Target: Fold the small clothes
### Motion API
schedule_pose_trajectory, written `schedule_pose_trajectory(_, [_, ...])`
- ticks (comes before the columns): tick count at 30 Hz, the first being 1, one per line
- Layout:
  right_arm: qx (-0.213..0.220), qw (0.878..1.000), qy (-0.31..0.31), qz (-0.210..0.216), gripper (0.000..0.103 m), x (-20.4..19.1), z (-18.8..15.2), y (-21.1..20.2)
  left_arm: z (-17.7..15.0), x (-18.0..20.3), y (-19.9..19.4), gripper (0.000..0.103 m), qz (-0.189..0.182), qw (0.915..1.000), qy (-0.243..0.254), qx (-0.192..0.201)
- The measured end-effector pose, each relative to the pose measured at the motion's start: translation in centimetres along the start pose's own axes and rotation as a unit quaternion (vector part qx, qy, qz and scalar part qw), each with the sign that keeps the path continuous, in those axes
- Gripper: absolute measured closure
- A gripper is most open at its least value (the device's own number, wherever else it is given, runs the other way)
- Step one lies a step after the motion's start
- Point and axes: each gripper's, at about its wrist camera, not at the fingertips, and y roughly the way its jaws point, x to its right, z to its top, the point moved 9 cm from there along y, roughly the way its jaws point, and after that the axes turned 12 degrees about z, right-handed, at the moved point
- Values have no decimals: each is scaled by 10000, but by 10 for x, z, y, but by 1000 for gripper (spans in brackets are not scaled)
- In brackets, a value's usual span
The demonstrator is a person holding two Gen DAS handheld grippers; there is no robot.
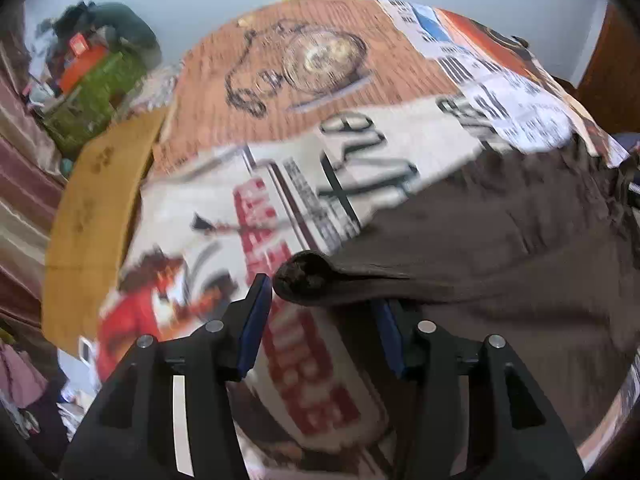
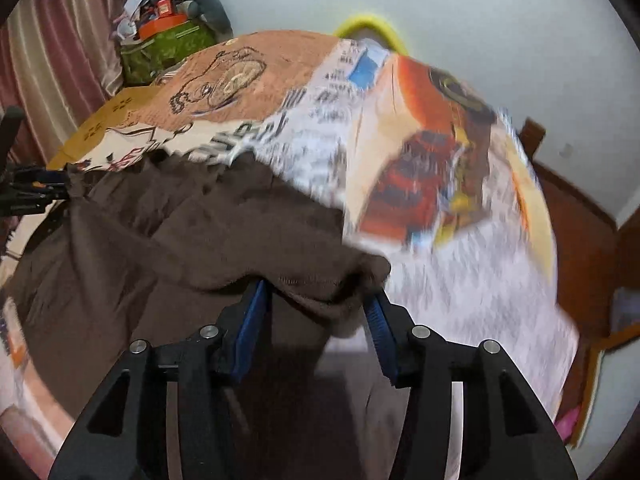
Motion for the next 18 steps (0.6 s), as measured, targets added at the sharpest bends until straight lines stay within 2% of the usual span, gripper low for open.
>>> schedule_pose_trajectory(3, [404,9988,82,-268,57,11,29,-7,25,-19,-2,53,258,9987,-394,175])
schedule_pose_trajectory(4, [566,9978,241,-237,57,14,36,-13,32,-27,-4,53,187,9974,-674,183])
schedule_pose_trajectory(7, [901,9945,541,-12,57,16,45,-30,35,-36,-15,53,-55,9952,-936,263])
schedule_pose_trajectory(12, [828,9948,558,183,57,4,27,-47,10,-31,-32,49,29,9982,-546,248])
schedule_pose_trajectory(16, [622,9958,613,256,57,-6,2,-53,-22,-20,-47,41,-78,9993,-307,194])
schedule_pose_trajectory(18, [522,9952,738,375,51,-11,-14,-58,-36,-15,-52,36,-167,9995,-225,144])
